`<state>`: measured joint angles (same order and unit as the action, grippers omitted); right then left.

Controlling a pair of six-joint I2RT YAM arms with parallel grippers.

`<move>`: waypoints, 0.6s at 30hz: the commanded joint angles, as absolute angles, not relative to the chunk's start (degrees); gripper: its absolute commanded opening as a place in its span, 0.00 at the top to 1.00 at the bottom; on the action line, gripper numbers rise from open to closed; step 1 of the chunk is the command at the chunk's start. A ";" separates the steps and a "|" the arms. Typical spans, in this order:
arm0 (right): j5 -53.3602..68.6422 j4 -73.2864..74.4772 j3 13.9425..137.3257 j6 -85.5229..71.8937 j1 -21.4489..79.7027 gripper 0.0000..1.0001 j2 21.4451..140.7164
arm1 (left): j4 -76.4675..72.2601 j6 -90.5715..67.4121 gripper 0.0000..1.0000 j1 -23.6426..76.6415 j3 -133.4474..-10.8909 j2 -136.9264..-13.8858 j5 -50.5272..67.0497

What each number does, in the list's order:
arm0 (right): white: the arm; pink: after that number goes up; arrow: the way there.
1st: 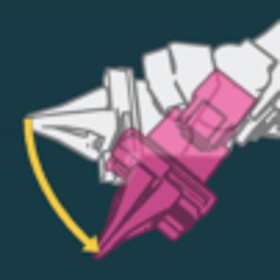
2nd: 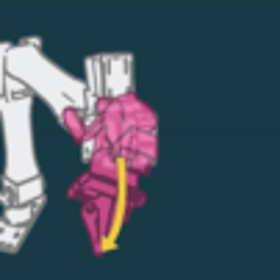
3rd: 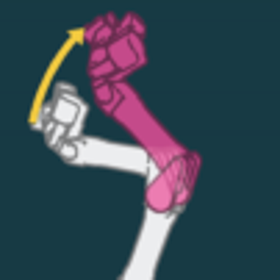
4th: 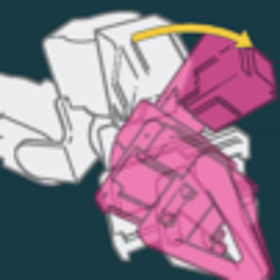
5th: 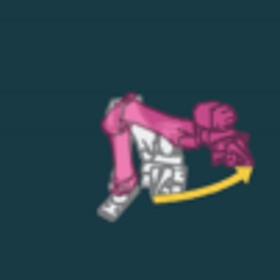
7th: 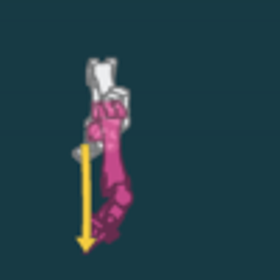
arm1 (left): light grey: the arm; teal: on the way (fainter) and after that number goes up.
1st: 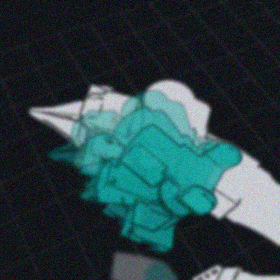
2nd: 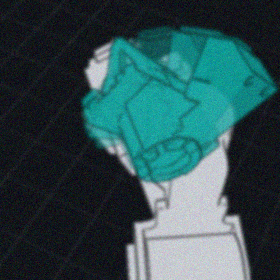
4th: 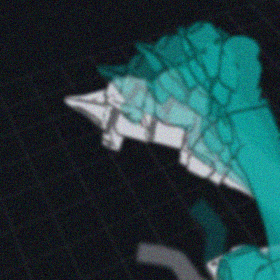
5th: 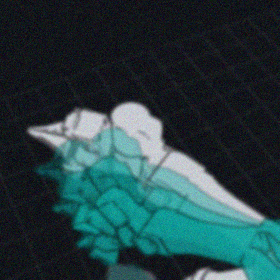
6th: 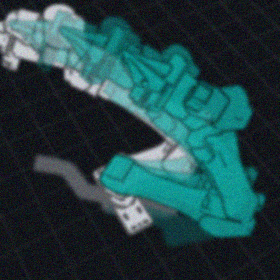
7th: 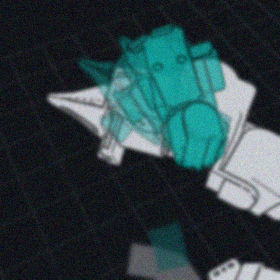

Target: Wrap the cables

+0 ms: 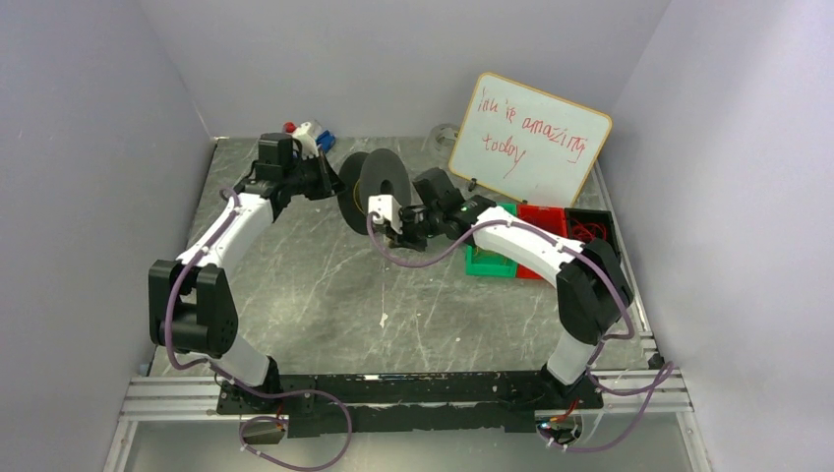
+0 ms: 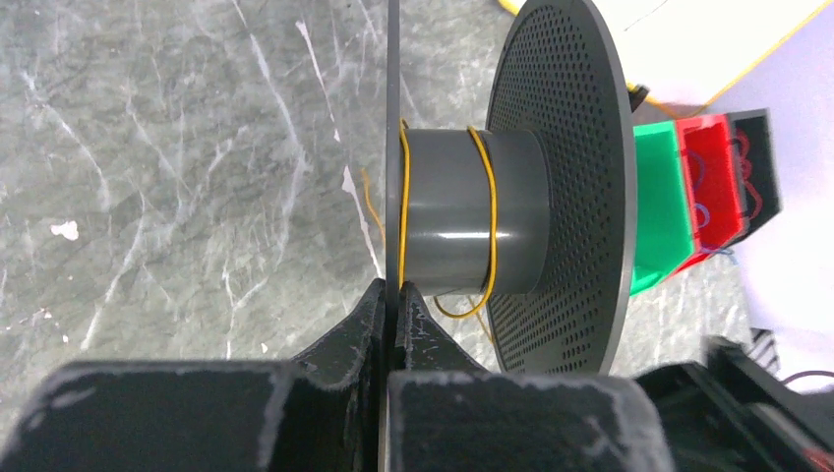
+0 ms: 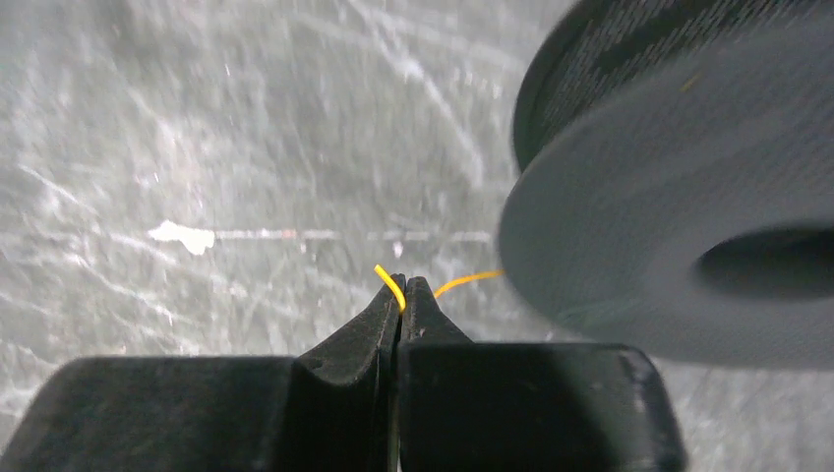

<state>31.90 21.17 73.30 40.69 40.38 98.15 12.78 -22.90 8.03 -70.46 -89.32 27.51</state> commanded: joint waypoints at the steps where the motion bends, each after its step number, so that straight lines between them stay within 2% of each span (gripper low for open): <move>1: 37.26 22.22 82.45 38.07 41.88 1.00 98.16 | 12.49 -19.35 0.97 11.46 -71.12 -86.84 22.54; 9: 32.37 21.44 93.98 31.66 41.21 1.00 103.14 | 13.83 -12.86 0.98 14.06 -70.68 -86.55 21.37; 18: 27.81 18.24 100.69 25.21 34.39 1.00 107.45 | 14.99 -4.93 0.98 15.99 -69.87 -85.39 25.00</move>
